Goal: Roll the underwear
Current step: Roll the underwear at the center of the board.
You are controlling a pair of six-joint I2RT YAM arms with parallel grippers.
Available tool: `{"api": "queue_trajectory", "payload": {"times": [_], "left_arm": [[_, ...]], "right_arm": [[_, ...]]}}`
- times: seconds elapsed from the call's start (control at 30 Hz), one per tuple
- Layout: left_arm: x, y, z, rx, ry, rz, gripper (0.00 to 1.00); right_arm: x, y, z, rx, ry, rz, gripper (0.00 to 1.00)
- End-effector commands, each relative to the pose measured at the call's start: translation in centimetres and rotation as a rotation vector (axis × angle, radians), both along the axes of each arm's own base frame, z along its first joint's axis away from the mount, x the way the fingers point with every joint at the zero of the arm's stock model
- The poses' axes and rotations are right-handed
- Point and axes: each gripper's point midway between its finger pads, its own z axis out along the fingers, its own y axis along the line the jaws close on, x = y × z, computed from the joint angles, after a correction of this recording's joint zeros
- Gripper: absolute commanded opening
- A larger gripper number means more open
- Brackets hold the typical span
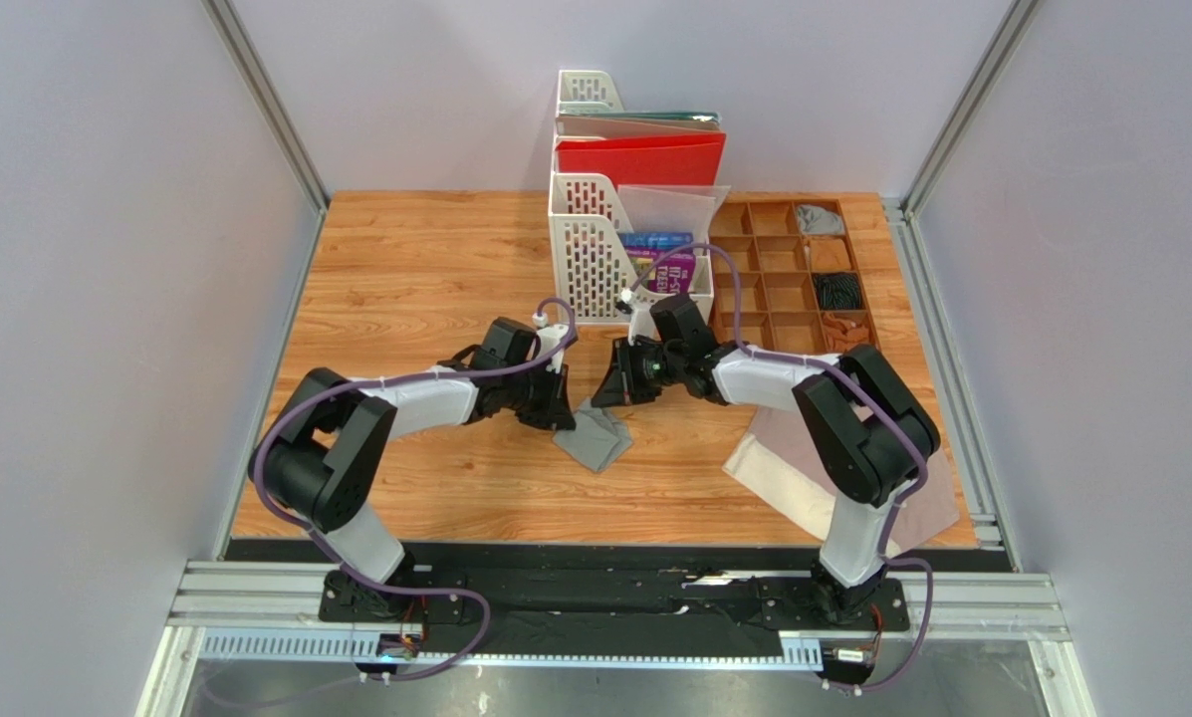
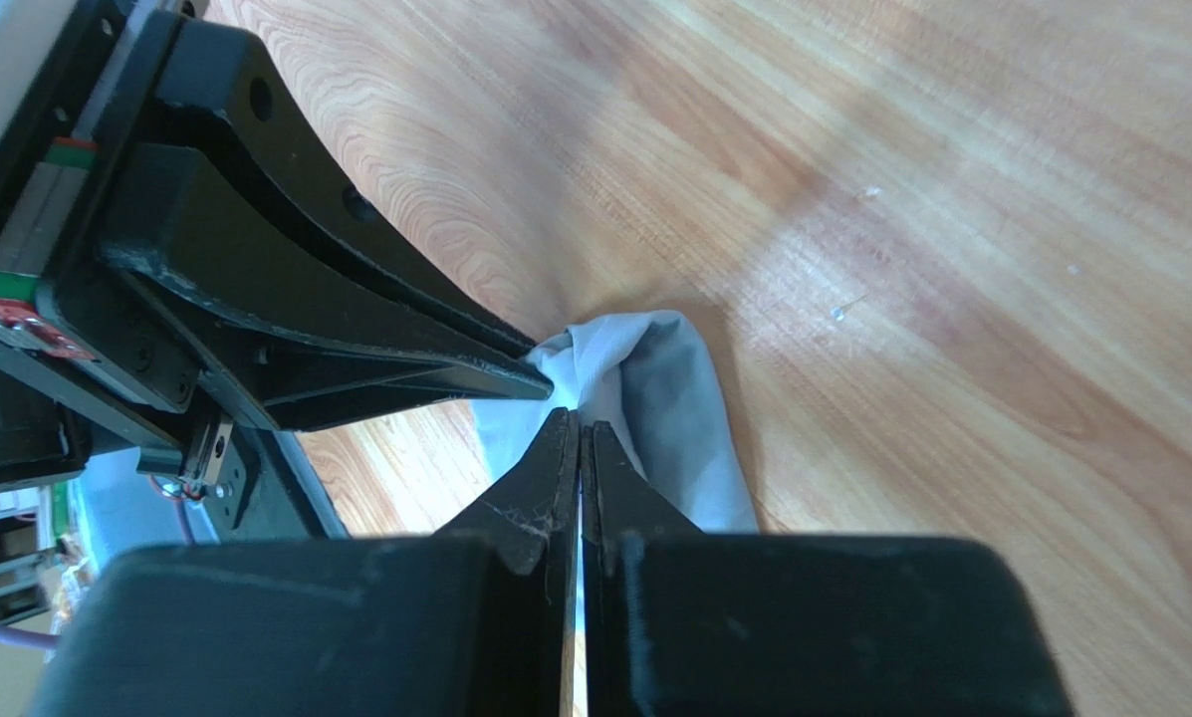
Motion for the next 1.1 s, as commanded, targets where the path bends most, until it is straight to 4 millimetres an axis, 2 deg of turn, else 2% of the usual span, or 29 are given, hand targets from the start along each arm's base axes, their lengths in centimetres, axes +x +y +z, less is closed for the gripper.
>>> {"api": "queue_trajectory", "payload": {"times": [0.0, 0.17, 0.2, 0.33, 0.37, 0.53, 0.57, 0.67, 0.7, 0.8, 1.07], "left_arm": [[0.5, -0.5, 0.5, -0.005, -0.007, -0.002, 0.0], [0.6, -0.5, 0.2, 0.001, 0.003, 0.005, 0.0], [0.6, -0.4, 0.2, 0.004, 0.006, 0.005, 0.0], [0.4, -0.2, 0.0, 0.016, 0.011, 0.003, 0.0], [0.4, -0.2, 0.0, 0.017, 0.011, 0.004, 0.0], [0.3, -0.6, 0.1, 0.002, 0.02, -0.009, 0.0], [0.4, -0.7, 0.2, 0.001, 0.018, -0.011, 0.0], [0.4, -0.8, 0.3, 0.011, 0.013, -0.023, 0.0], [0.3, -0.8, 0.2, 0.015, 0.013, -0.03, 0.0], [0.2, -0.7, 0.2, 0.019, 0.01, -0.032, 0.0], [0.1, -0.7, 0.2, 0.029, 0.007, -0.035, 0.0]], "right_arm": [[-0.1, 0.7, 1.5, 0.065, -0.017, 0.011, 0.0], [0.1, 0.1, 1.1, 0.029, -0.034, -0.021, 0.0], [0.4, -0.5, 0.5, -0.015, -0.038, -0.05, 0.0], [1.4, -2.1, 0.4, -0.11, -0.118, -0.082, 0.0], [0.9, -2.7, -0.4, -0.15, -0.094, -0.081, 0.0], [0.6, -2.7, -1.2, -0.168, -0.082, -0.058, 0.01], [0.5, -2.7, -1.2, -0.166, -0.077, -0.054, 0.03], [0.1, -2.8, -1.0, -0.157, -0.073, -0.053, 0.23], [0.1, -2.7, -0.8, -0.153, -0.075, -0.053, 0.33], [0.1, -2.8, -0.8, -0.14, -0.07, -0.058, 0.46], [-0.2, -2.2, -2.0, -0.12, -0.009, -0.049, 0.49]]}}
